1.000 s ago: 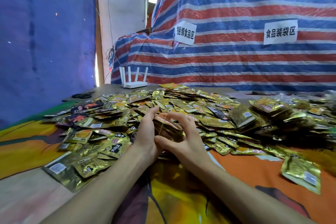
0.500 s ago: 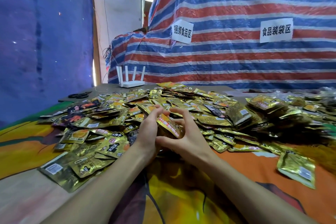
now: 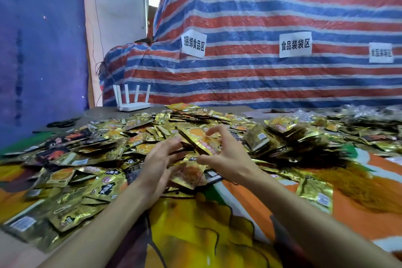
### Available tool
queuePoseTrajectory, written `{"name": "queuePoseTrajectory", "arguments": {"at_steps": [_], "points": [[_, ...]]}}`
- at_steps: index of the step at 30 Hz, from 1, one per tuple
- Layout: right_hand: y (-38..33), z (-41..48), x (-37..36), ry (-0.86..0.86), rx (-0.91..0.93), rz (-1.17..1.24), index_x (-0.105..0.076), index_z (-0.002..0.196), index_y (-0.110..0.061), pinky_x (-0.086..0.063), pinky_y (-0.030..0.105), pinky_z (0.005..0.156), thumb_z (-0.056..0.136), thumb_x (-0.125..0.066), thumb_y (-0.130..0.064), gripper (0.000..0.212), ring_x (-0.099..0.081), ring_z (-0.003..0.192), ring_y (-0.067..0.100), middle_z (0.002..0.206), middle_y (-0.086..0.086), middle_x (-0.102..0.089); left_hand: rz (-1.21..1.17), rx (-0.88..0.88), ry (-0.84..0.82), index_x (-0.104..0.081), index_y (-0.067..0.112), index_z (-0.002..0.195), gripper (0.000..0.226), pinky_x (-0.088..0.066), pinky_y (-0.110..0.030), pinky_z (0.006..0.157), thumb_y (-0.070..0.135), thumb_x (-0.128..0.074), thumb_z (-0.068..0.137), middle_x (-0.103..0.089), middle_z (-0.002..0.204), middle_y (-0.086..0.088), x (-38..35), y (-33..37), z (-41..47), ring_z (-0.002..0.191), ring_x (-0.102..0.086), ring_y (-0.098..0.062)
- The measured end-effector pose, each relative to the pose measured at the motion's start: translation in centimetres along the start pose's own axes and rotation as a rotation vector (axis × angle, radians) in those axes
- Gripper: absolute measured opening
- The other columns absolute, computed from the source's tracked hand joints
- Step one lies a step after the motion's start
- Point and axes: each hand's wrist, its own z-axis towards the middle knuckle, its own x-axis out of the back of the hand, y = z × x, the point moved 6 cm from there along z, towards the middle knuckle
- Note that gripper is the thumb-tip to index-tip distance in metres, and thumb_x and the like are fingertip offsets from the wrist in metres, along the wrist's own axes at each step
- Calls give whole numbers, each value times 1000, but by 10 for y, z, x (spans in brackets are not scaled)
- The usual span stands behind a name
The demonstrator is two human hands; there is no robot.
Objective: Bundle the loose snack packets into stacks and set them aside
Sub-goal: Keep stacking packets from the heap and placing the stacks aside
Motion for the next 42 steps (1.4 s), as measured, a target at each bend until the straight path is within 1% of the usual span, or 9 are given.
{"name": "queuePoseTrajectory", "arguments": {"at_steps": [3,6,12,19,25,27,33,37,42], "points": [[14,19,44,101,-37,-209,-46,109,-26,-45,30,63,79,-79,-27,45,-53,72,11,93,0,-56,-16,-34,15,-59,9,122,48,-56,-38,83,35,-67,83,-65,121,-12,5,1,2,106,-66,-25],[29,44,83,230,-68,-416,-48,110,-22,-53,41,79,85,-74,-21,37,-54,91,26,104,10,-49,21,-79,1,-62,9,120,52,-54,-34,73,39,-66,78,-69,107,-7,4,5,0,90,-68,-20],[79,80,116,329,-181,-741,-52,114,-13,-41,42,90,88,-68,-10,30,-44,113,39,122,23,-45,81,-128,-33,-66,7,110,40,-52,-31,67,32,-65,80,-68,91,-6,4,5,3,74,-66,-16],[113,72,106,260,-335,-1008,-60,120,-22,-33,48,104,88,-62,-54,45,-43,124,36,128,17,-55,216,-174,-62,-70,8,101,13,-53,-26,63,10,-67,89,-67,84,-5,0,1,1,73,-64,-17],[77,65,85,257,-309,-981,-60,127,-18,-28,55,109,87,-61,-39,45,-39,131,38,138,20,-47,739,-528,-70,-66,25,97,16,-51,-20,77,14,-70,86,-66,97,2,-11,19,-15,87,-62,-10],[60,62,67,241,-227,-909,-56,134,-19,-30,54,110,89,-60,-41,50,-39,132,36,141,19,-46,954,-652,-24,-66,27,95,16,-48,-33,90,21,-63,80,-64,100,8,-11,28,-18,96,-61,-11],[18,49,-12,-147,-107,-413,-57,135,-26,-39,49,110,82,-64,-30,54,-46,132,30,141,10,-50,1274,-299,2,-53,42,108,46,-22,-33,96,40,-49,62,-51,117,11,15,20,-3,116,-44,-12],[25,50,-33,-198,-253,-526,-42,145,-26,-20,60,114,79,-59,-25,68,-28,141,38,147,17,-38,1453,-120,-121,-47,40,135,76,-21,-35,101,60,-46,61,-42,136,10,24,3,1,132,-35,-13],[62,42,-41,-241,-387,-553,-36,149,-18,-19,56,117,90,-47,-51,68,-26,145,38,156,19,-34,1634,6,-176,-36,34,148,125,-16,-46,115,105,-24,46,-43,148,2,22,-19,1,138,-32,-20]]}}
